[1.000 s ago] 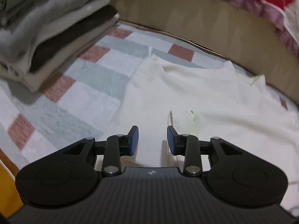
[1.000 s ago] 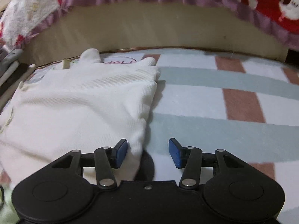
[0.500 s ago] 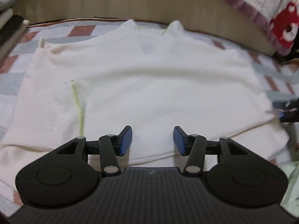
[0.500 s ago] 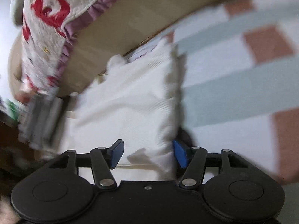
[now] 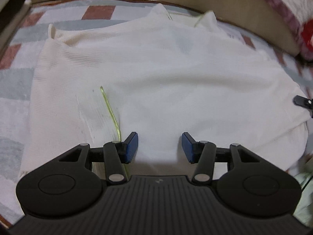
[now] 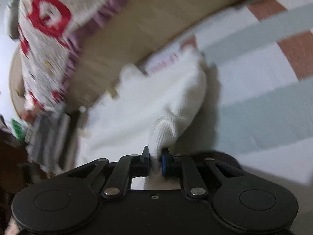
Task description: Fold clothes
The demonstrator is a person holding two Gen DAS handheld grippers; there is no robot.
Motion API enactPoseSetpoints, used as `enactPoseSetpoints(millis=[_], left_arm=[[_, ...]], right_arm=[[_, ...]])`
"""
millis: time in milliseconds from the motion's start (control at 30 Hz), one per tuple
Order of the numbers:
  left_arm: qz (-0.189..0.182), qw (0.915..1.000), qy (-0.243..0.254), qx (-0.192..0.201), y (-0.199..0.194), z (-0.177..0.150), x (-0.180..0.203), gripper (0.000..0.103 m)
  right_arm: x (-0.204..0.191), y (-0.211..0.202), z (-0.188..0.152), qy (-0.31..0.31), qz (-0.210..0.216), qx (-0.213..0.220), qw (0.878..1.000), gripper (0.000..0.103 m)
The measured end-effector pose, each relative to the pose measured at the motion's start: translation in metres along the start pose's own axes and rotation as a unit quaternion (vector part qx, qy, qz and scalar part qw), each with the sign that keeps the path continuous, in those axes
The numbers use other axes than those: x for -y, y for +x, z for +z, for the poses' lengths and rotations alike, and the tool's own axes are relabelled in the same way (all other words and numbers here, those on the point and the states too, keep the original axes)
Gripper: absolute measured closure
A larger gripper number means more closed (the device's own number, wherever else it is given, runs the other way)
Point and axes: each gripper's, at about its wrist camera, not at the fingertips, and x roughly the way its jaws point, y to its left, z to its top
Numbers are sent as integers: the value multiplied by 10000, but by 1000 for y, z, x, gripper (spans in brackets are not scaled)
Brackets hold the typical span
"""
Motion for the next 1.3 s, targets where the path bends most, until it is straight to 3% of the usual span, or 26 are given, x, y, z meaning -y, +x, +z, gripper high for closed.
enactPoseSetpoints(millis=[167, 300, 367, 467, 533, 567, 633, 667, 733, 800, 833, 900, 933, 1033, 1100, 1167, 1267, 1300], left_arm=[[-275, 9995, -45, 122, 3, 15, -5, 58], [-657, 9976, -222, -5, 0, 15, -16, 58], [-976, 9934, -585, 139, -17, 16, -36, 58], [-1819, 9726, -1383, 437, -48, 18, -82, 58], [-2397, 9497, -1905, 655, -61, 17, -118, 58], [-2654, 9344, -2271, 701, -62, 14, -136, 58], [-2838, 9119, -2857, 794, -64, 7, -166, 58], [-2786, 9093, -2970, 858, -64, 3, -177, 58], [-2517, 9129, -3089, 890, -63, -4, -191, 58], [-2090, 9249, -3052, 876, -61, -7, -202, 58], [-1835, 9313, -3018, 887, -61, -7, -206, 58], [-1395, 9388, -3022, 893, -61, -9, -214, 58], [-1380, 9382, -3045, 901, -60, -10, -221, 57], [-1449, 9348, -3113, 907, -60, -12, -228, 57], [-1450, 9347, -3111, 929, -60, -12, -229, 57], [-1409, 9367, -3061, 953, -61, -12, -228, 55], [-552, 9737, -1984, 979, -66, 2, -196, 53], [-511, 9776, -1826, 918, -63, 3, -191, 52]], right_arm=[[-72, -4, 33, -228, -6, -66, 9997, 91], [-123, -5, 30, -664, 16, -145, 9977, 91], [-149, 2, 29, -726, 195, -105, 9971, 91], [-199, 23, 29, -905, 557, -138, 9942, 91], [-238, 44, 29, -1117, 689, -291, 9909, 91], [-258, 59, 28, -1214, 664, -492, 9892, 91], [-294, 97, 22, -1356, 498, -1000, 9844, 91], [-308, 119, 17, -1435, 356, -1247, 9811, 91], [-334, 163, 6, -1663, 116, -1682, 9715, 91], [-344, 210, -10, -2008, 36, -1844, 9621, 90], [-344, 229, -18, -2064, 18, -1884, 9602, 82], [-333, 257, -30, -1955, 37, -1902, 9621, 78], [-328, 263, -35, -1950, 91, -1843, 9633, 78], [-310, 228, -43, -2263, 431, -1481, 9618, 68], [-293, 199, -48, -2513, 344, -1255, 9591, 64], [-275, 179, -57, -2852, -55, -1155, 9515, 64], [-254, 167, -79, -3444, -847, -1215, 9271, 64], [-248, 165, -87, -3585, -1000, -1243, 9198, 64]])
